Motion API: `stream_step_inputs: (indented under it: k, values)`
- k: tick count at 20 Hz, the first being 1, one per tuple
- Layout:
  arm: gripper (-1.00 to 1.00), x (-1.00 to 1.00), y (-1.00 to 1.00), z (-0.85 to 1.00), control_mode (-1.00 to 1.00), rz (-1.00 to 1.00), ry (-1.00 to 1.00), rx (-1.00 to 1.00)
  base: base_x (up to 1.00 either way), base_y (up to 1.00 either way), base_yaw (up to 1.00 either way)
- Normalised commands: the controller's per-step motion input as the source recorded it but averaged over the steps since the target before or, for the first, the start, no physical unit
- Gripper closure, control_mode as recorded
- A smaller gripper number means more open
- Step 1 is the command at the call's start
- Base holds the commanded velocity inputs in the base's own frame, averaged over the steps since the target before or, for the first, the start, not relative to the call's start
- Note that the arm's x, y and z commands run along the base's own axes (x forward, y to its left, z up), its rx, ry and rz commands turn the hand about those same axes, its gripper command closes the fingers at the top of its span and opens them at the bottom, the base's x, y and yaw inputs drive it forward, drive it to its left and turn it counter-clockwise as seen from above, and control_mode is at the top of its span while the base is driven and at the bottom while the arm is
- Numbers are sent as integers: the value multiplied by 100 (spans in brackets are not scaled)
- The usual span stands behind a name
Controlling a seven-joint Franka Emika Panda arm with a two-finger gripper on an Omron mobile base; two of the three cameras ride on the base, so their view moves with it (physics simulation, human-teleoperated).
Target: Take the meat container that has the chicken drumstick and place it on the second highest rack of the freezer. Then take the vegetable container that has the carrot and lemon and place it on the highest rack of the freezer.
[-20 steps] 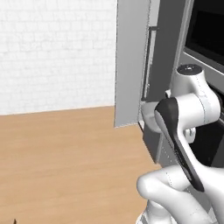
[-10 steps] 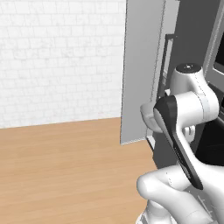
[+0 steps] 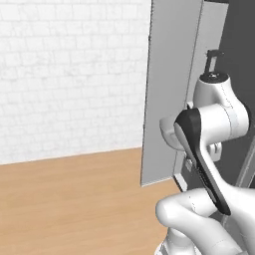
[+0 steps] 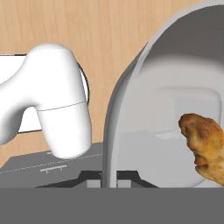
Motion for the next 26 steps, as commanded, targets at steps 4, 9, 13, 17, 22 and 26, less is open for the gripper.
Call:
stream_step_inputs:
  k: [4, 9, 13, 17, 22, 26]
  values:
    - [100, 0, 0, 0, 100, 0, 0, 0, 73, 0, -19]
    - [100, 0, 0, 0, 100, 0, 0, 0, 65, 0, -28]
    - [100, 0, 0, 0, 100, 0, 0, 0, 56, 0, -32]
    - [100, 0, 0, 0, 100, 0, 0, 0, 53, 0, -32]
    - [100, 0, 0, 0, 100, 0, 0, 0, 53, 3, -25]
    - [100, 0, 0, 0, 100, 0, 0, 0, 61, 11, -12]
